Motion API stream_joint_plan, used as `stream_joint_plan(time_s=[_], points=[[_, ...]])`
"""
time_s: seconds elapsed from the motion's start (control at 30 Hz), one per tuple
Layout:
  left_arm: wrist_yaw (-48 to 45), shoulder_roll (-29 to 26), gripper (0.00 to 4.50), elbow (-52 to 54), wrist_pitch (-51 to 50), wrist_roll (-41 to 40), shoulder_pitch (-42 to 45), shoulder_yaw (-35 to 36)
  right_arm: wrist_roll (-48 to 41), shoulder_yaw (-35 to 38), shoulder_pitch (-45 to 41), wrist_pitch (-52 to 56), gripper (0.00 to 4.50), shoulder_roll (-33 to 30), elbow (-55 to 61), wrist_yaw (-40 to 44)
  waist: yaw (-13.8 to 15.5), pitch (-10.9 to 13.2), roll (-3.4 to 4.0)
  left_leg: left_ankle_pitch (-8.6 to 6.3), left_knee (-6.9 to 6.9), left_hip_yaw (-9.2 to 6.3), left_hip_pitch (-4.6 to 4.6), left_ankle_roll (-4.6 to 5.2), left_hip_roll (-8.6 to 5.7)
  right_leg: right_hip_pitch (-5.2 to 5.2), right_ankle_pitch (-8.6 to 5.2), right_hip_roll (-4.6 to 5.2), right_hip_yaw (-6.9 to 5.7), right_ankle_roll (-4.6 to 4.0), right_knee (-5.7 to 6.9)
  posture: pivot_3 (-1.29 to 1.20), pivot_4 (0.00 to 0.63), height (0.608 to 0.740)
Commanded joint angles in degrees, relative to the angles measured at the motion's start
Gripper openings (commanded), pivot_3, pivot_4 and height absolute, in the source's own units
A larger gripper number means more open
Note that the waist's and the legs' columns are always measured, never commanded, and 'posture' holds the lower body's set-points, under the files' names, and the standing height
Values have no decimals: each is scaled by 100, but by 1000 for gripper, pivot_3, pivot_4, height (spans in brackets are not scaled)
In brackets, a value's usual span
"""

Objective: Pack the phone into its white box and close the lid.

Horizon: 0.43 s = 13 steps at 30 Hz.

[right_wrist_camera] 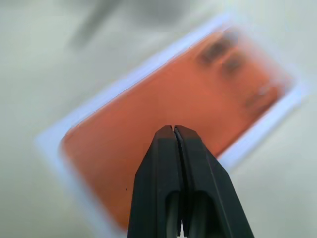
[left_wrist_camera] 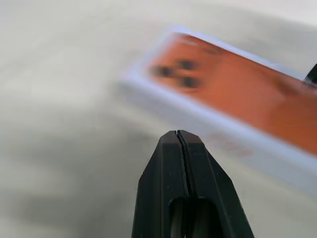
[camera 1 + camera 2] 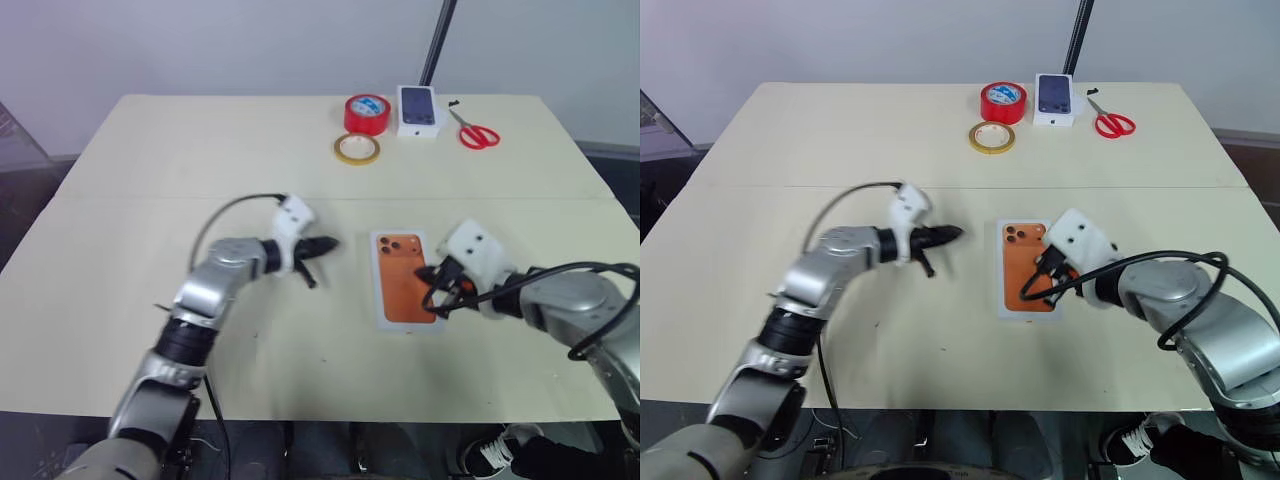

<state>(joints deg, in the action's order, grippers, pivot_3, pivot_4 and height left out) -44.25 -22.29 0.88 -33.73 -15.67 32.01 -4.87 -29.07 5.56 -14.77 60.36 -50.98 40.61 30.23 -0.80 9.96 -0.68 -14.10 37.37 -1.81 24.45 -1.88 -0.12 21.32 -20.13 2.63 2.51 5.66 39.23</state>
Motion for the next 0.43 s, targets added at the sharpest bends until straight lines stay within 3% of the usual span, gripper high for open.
stream_joint_plan(time_s=[0.03,0.2,0.43], points=[[94,-458,0,393,123,-218,-246,820,221,467,265,-821,52,39,-300,202,14,0,-1,0,0,1,-1,0,0,-3,0,1,0,0,-2,0,150,717],[143,-1081,0,653,1,-490,-925,1726,44,936,609,-1548,52,360,-976,571,27,-1,-5,0,8,-1,-2,0,-6,-15,0,10,-2,0,-3,0,150,717],[133,-1489,0,1040,-92,-764,-1692,2153,-36,1207,768,-1830,52,562,-1416,720,19,-1,-5,0,3,-1,-4,0,-3,-11,0,9,-1,0,0,0,150,717]])
